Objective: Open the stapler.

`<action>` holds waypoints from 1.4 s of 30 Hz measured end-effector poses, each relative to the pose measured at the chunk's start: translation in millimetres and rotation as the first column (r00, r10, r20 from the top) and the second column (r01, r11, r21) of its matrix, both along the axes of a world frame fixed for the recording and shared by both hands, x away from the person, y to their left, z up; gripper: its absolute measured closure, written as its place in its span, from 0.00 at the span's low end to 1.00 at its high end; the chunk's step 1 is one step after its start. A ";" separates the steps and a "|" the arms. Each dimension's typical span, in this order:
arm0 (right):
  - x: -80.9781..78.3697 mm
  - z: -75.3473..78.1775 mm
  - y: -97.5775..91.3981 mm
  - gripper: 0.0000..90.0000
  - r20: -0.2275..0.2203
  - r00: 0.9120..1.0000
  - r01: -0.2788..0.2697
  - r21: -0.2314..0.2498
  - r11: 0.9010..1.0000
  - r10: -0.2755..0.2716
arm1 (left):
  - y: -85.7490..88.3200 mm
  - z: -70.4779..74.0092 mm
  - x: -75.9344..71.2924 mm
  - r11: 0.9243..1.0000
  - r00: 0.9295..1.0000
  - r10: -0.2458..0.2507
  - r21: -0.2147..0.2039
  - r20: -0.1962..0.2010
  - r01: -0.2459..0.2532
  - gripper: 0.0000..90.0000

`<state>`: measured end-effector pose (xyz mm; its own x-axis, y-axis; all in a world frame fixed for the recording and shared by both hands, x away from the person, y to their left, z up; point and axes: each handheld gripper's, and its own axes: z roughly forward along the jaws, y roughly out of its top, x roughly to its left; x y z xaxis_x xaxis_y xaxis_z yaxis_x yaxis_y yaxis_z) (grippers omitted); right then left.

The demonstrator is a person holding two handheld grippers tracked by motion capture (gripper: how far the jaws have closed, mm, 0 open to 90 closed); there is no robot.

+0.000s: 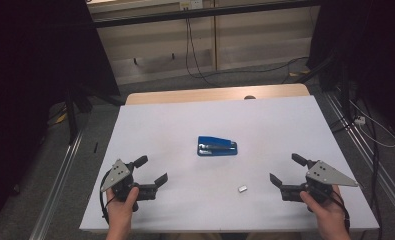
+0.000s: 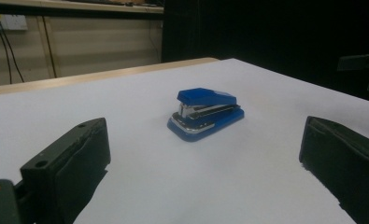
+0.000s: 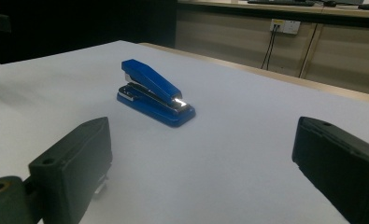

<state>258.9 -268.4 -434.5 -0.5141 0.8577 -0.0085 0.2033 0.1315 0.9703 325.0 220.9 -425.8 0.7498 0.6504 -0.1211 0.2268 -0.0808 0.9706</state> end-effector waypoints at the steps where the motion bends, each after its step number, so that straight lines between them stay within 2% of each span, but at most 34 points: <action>1: 0.5 -0.2 -0.1 0.05 0.001 1.000 -0.002 0.002 1.000 0.002 | -5.8 -0.3 4.4 1.000 1.000 -0.003 0.000 -0.026 0.003 0.02; 2: 0.8 -0.4 -0.1 0.05 -0.001 1.000 -0.002 0.004 1.000 0.002 | -5.8 -0.3 4.4 1.000 1.000 -0.003 0.000 -0.026 0.003 0.02; 3: 1.1 -0.5 -0.1 0.05 -0.002 1.000 -0.002 0.004 1.000 0.002 | -11.2 0.3 7.4 0.999 0.999 0.002 0.035 -0.037 -0.001 0.03; 5: 2.0 -1.3 -0.4 0.05 -0.006 1.000 -0.003 0.002 1.000 0.003 | -15.1 0.4 8.5 0.999 0.999 -0.003 0.042 -0.035 0.004 0.03; 9: 1.4 -1.0 -0.2 0.05 -0.005 1.000 -0.005 0.004 1.000 0.005 | -22.0 -0.2 12.3 0.998 0.998 -0.049 0.041 -0.030 0.051 0.03; 19: 2.0 -1.1 0.9 0.05 -0.006 1.000 -0.010 0.003 1.000 0.010 | -38.1 -0.5 31.0 0.995 0.994 -0.092 0.031 -0.059 0.094 0.03; 23: 2.1 -1.3 1.0 0.06 -0.006 1.000 -0.012 0.002 1.000 0.012 | -46.1 -1.5 38.8 0.994 0.992 -0.102 0.034 -0.075 0.105 0.04; 25: 2.0 -1.4 0.6 0.06 -0.007 1.000 -0.011 0.004 1.000 0.011 | -51.1 -2.6 42.9 0.992 0.992 -0.106 0.056 -0.073 0.110 0.04; 32: 1.7 -1.5 -0.1 0.06 -0.009 1.000 -0.012 0.008 1.000 0.012 | -58.1 -4.8 53.9 0.992 0.991 -0.102 0.063 -0.092 0.108 0.06; 35: 1.6 -1.6 0.4 0.06 -0.009 1.000 -0.015 0.009 1.000 0.015 | -61.2 -5.3 58.6 0.993 0.991 -0.102 0.053 -0.090 0.107 0.06; 37: 1.8 -1.8 0.6 0.06 -0.010 1.000 -0.016 0.009 1.000 0.016 | -65.6 -5.8 62.1 0.991 0.990 -0.105 0.073 -0.096 0.113 0.06; 42: 1.9 -1.9 0.0 0.06 -0.011 1.000 -0.014 0.013 1.000 0.014 | -73.5 -7.0 69.3 0.990 0.989 -0.109 0.078 -0.100 0.117 0.07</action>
